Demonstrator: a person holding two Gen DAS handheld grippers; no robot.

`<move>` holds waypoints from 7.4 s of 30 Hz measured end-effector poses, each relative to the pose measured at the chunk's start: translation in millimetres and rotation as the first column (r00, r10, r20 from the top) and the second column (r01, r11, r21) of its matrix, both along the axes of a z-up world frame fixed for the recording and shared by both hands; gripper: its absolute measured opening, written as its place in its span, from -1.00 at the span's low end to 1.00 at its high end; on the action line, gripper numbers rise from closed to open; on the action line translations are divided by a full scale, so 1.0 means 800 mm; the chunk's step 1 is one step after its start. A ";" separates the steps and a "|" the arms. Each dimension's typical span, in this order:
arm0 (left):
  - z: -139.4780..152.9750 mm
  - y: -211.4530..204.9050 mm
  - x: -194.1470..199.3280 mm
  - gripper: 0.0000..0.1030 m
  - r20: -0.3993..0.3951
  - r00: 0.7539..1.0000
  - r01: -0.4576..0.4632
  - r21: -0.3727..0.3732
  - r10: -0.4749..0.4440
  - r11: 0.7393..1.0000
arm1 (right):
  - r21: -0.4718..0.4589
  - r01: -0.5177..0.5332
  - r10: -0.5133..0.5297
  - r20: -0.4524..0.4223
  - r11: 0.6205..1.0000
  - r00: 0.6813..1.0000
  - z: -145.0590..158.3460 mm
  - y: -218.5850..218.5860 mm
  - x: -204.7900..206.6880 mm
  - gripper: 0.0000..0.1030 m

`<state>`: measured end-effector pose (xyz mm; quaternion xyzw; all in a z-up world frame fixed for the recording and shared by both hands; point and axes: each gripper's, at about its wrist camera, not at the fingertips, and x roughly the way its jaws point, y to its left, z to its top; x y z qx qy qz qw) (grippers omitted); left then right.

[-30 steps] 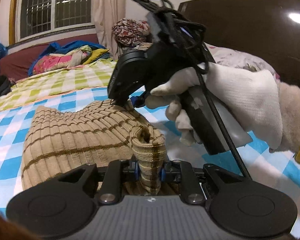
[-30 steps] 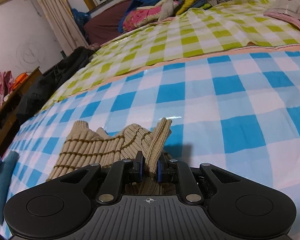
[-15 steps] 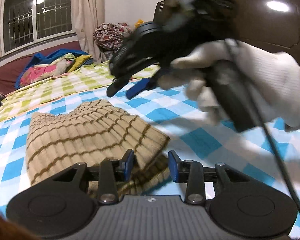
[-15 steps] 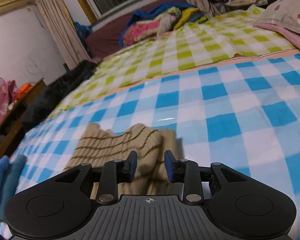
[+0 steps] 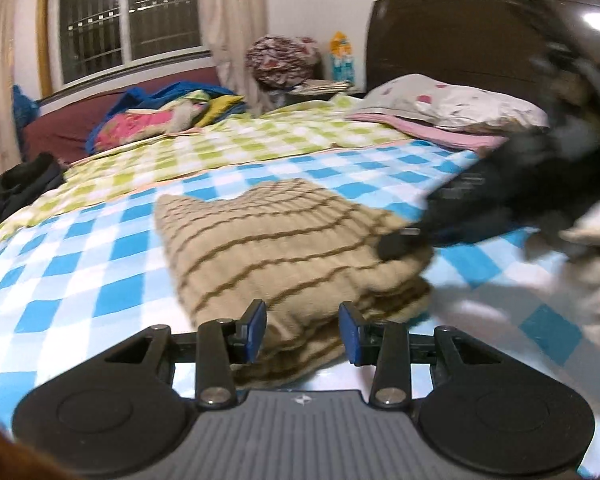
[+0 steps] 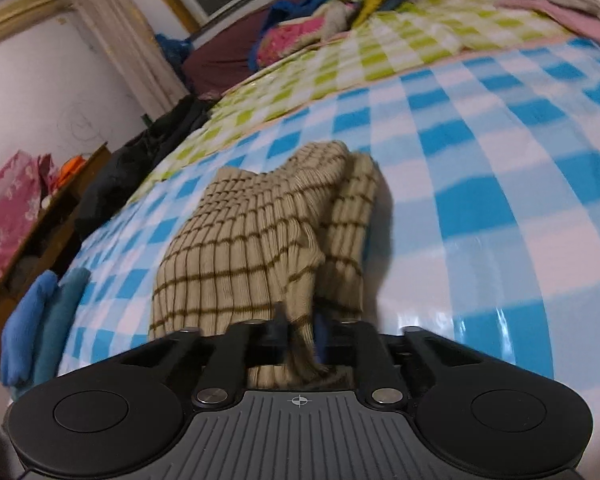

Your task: Fold small clothes

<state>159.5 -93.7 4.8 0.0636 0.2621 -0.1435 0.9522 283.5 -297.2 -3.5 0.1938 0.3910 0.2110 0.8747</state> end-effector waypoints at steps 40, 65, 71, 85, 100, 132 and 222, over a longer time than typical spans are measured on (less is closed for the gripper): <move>0.015 0.074 0.104 0.12 -0.027 0.992 -0.126 -0.138 0.123 0.982 | 0.137 0.118 -0.129 0.078 0.983 0.989 0.018 -0.010 0.050 -0.73; 0.008 0.051 0.094 0.21 -0.057 0.985 -0.166 -0.042 0.164 0.985 | 0.074 0.163 -0.170 0.107 0.984 0.980 0.000 -0.012 0.058 -0.32; 0.028 0.041 0.122 0.21 -0.012 0.987 -0.163 -0.091 0.163 0.982 | -0.010 0.138 -0.133 0.210 0.990 0.969 0.020 0.005 0.044 -0.32; -0.024 0.019 0.186 0.27 -0.028 0.978 -0.207 -0.046 0.206 0.977 | -0.113 0.120 -0.101 0.164 0.986 0.981 -0.025 0.011 0.074 -0.35; 0.005 0.038 0.134 0.35 -0.010 0.974 -0.226 -0.020 0.226 0.974 | -0.143 0.105 -0.072 0.219 0.984 0.973 0.004 0.025 0.043 -0.24; -0.009 0.046 0.102 0.41 -0.136 0.955 -0.265 0.018 0.265 0.964 | -0.255 0.083 -0.035 0.190 0.963 0.981 0.006 0.030 0.011 0.08; -0.028 0.037 -0.055 0.86 -0.204 0.948 -0.253 -0.015 0.245 0.967 | -0.341 0.175 -0.133 0.144 0.924 0.981 -0.025 0.069 -0.188 0.33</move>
